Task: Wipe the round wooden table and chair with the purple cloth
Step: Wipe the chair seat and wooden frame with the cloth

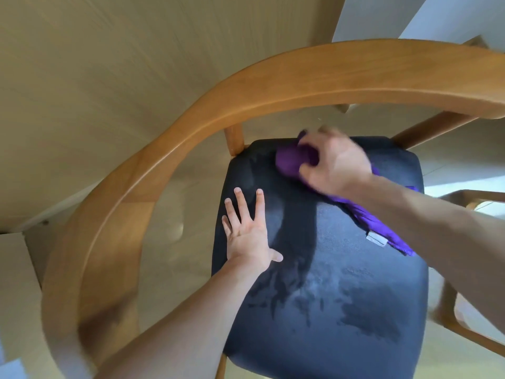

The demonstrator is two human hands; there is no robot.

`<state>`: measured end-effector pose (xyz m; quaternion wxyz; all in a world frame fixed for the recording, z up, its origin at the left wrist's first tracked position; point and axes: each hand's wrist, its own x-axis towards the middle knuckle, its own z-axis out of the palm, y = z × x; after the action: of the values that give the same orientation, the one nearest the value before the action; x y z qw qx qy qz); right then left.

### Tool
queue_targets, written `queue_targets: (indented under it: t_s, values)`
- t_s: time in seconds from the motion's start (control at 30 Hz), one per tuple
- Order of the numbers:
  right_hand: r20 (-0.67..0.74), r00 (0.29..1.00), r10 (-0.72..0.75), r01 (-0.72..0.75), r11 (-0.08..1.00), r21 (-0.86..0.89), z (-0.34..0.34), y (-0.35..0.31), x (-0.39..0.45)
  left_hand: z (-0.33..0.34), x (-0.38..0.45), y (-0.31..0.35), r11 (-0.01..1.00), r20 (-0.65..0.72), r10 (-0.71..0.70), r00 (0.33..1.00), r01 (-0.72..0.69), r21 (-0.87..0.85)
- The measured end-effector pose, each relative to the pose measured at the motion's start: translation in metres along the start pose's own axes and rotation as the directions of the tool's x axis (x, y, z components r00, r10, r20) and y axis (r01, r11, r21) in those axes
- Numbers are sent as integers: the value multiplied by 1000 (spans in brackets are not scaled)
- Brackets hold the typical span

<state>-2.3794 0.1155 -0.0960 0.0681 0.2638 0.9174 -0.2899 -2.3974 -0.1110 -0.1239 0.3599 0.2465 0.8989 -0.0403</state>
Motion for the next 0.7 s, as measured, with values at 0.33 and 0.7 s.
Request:
queue_targets:
  t_s: [0.33, 0.7]
  values:
    - [243, 968, -66, 92, 991, -98, 28, -45, 11, 2, 2, -1, 1000, -7, -2, 1000, 2, -19]
    - [-81, 894, 442, -449, 883, -134, 28, -37, 41, 2, 2, 2, 1000, 15, -17, 1000, 16, 12]
